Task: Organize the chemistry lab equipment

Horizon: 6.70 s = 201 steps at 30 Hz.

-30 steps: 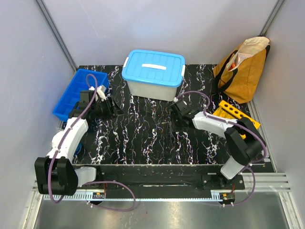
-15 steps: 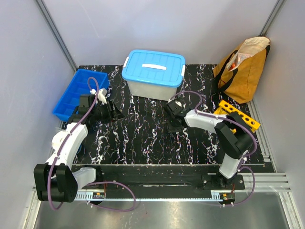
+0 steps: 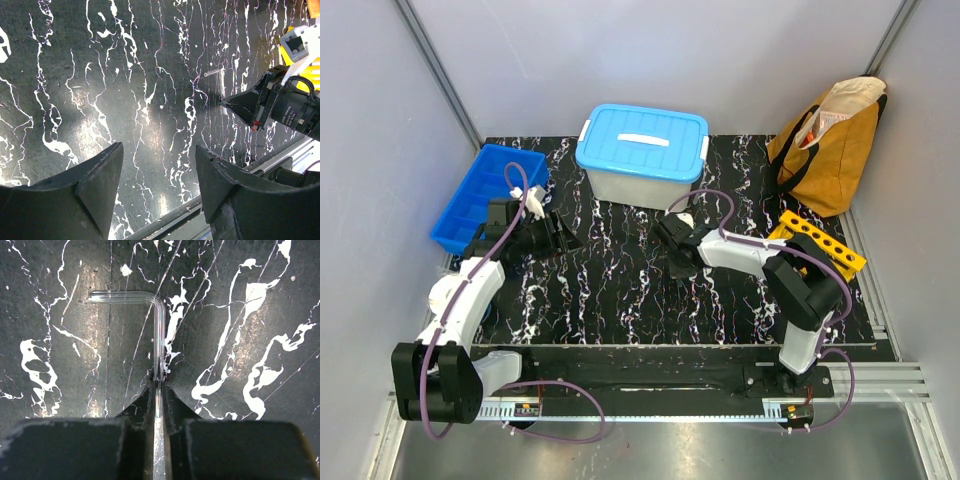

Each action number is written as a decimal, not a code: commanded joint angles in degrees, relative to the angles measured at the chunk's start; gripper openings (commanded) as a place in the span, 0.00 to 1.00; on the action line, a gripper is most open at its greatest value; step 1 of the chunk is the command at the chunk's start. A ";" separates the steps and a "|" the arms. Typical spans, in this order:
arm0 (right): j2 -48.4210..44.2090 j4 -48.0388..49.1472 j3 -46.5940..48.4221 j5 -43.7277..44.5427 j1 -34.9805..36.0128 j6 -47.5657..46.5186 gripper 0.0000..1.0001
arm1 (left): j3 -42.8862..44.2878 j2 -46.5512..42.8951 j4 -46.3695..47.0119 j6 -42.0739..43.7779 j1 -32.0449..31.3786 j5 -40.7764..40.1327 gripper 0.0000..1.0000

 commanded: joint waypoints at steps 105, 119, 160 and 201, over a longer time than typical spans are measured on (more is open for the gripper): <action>-24.76 33.36 -16.57 -14.90 4.04 17.00 0.60 | 3.23 12.99 26.50 -21.33 -21.93 -11.89 0.01; -35.32 26.49 -17.89 -8.30 4.04 10.41 1.00 | 21.52 14.30 8.10 -13.76 14.98 -16.56 0.03; -35.49 12.25 -11.55 12.00 3.87 6.62 1.00 | 28.29 36.37 14.44 -29.33 25.55 -32.56 0.41; -23.90 -3.47 -0.83 4.39 -34.97 -29.22 0.70 | -4.22 -23.39 4.51 2.41 -16.72 -1.60 0.99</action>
